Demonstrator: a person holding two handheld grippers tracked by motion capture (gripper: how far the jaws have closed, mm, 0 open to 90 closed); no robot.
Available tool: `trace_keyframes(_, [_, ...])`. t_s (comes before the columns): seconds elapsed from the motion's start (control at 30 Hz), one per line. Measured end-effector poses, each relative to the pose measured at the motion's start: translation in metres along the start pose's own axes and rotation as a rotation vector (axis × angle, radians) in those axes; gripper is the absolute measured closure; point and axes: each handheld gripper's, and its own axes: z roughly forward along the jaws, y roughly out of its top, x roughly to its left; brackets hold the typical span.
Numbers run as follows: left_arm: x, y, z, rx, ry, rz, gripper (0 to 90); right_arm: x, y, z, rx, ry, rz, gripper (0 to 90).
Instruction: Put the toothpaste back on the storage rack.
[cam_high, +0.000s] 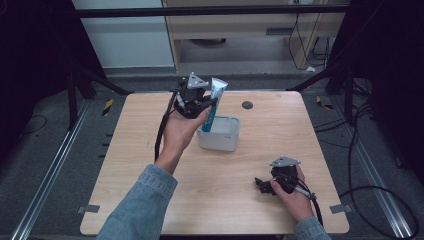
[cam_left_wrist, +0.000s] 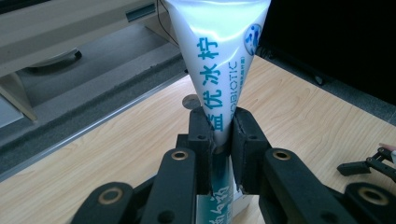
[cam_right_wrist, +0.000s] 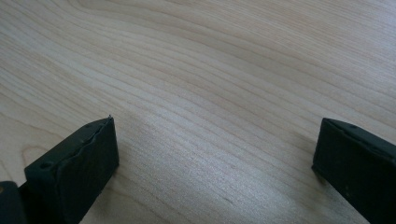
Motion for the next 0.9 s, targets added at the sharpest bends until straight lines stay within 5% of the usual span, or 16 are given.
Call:
trace_keyframes(0.63, [-0.011,0.008,0.012,-0.018,0.011,0.002,79.3,0.000,0.000,0.000,0.001,0.000,-0.001,0.4])
trace_keyframes(0.9, [-0.012,0.013,0.016,-0.070,0.041,-0.002,79.3,0.000,0.000,0.000,-0.005,-0.002,-0.004,0.4])
